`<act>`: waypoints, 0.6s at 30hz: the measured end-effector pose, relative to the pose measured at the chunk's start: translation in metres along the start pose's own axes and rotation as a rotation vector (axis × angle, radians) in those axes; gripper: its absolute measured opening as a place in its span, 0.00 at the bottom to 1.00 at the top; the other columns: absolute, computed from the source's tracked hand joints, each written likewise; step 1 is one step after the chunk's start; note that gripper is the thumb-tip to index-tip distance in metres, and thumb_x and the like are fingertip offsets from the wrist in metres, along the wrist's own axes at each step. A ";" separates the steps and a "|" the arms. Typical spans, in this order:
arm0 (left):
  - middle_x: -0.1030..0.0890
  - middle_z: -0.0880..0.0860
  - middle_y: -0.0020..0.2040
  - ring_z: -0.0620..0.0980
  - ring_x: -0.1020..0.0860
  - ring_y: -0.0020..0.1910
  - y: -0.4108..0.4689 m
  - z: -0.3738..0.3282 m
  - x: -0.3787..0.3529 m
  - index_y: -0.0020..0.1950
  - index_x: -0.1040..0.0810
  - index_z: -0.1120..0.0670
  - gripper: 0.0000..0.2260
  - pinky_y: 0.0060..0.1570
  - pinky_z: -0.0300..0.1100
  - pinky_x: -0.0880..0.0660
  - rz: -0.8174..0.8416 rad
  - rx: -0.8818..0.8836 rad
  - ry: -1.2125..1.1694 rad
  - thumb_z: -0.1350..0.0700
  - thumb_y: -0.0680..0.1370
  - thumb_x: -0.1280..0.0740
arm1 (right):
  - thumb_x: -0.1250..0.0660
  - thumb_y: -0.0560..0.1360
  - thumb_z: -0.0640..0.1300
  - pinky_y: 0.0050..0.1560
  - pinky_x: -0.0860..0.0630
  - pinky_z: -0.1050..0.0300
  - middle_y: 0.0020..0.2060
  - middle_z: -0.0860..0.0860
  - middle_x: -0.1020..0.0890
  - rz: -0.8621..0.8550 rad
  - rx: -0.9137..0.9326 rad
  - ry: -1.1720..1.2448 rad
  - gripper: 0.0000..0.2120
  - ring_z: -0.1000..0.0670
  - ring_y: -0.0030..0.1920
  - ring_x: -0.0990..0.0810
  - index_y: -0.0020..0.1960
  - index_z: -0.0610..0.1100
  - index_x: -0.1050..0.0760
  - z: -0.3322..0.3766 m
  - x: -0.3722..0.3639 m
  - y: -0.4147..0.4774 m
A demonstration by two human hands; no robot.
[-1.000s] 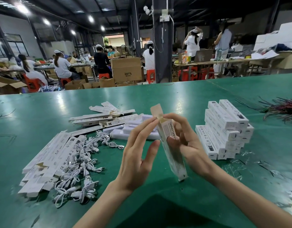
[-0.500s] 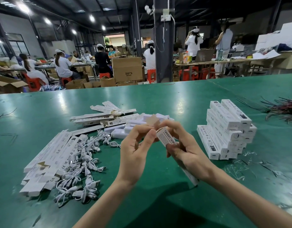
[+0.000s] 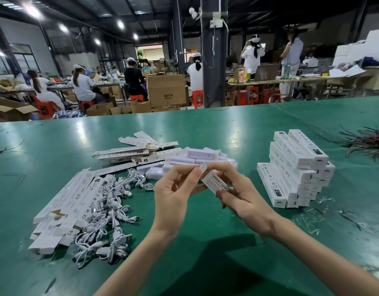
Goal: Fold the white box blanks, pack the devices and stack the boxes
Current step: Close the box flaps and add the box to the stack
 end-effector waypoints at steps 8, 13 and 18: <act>0.15 0.57 0.40 0.51 0.17 0.41 0.001 0.003 0.002 0.44 0.19 0.63 0.05 0.46 0.48 0.18 0.005 0.029 0.027 0.62 0.72 0.30 | 0.42 0.74 0.34 0.39 0.27 0.48 0.44 0.46 0.26 -0.004 0.004 -0.039 0.24 0.48 0.41 0.29 0.66 0.51 0.38 0.001 0.000 0.000; 0.15 0.56 0.44 0.50 0.17 0.42 0.002 0.003 0.002 0.38 0.19 0.59 0.07 0.45 0.47 0.18 0.001 0.052 0.028 0.68 0.74 0.32 | 0.41 0.74 0.36 0.39 0.28 0.55 0.44 0.45 0.24 -0.003 -0.009 -0.075 0.23 0.50 0.40 0.29 0.67 0.51 0.37 -0.003 -0.001 0.000; 0.15 0.56 0.45 0.53 0.18 0.45 0.000 0.001 0.004 0.39 0.20 0.64 0.05 0.51 0.58 0.20 0.016 -0.020 0.180 0.64 0.73 0.29 | 0.41 0.72 0.35 0.39 0.29 0.54 0.42 0.49 0.26 -0.005 -0.015 -0.138 0.25 0.50 0.39 0.30 0.65 0.55 0.37 -0.008 0.001 0.000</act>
Point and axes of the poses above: each hand's wrist, its own y-axis towards the middle knuckle, its own x-axis out of the back of the hand, z = x × y, the point moved 5 cm from there along y, towards the middle knuckle
